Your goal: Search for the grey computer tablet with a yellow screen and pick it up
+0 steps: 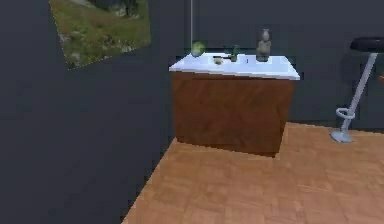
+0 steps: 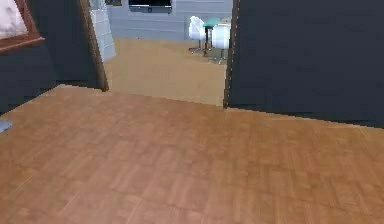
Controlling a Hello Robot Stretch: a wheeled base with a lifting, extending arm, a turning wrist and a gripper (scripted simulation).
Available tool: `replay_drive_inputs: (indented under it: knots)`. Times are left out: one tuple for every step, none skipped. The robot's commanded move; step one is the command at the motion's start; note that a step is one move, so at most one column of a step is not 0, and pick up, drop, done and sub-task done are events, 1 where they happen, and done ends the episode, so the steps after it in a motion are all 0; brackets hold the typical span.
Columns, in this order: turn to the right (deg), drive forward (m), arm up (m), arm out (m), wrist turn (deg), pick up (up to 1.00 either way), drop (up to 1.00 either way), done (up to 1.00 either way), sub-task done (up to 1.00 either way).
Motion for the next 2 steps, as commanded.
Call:
replay_drive_inputs:
  knots:
    - [45.0,0.00,0.00,0.00,0.0,0.00,0.00,0.00,0.00]
    - [45.0,0.00,0.00,0.00,0.0,0.00,0.00,0.00,0.00]
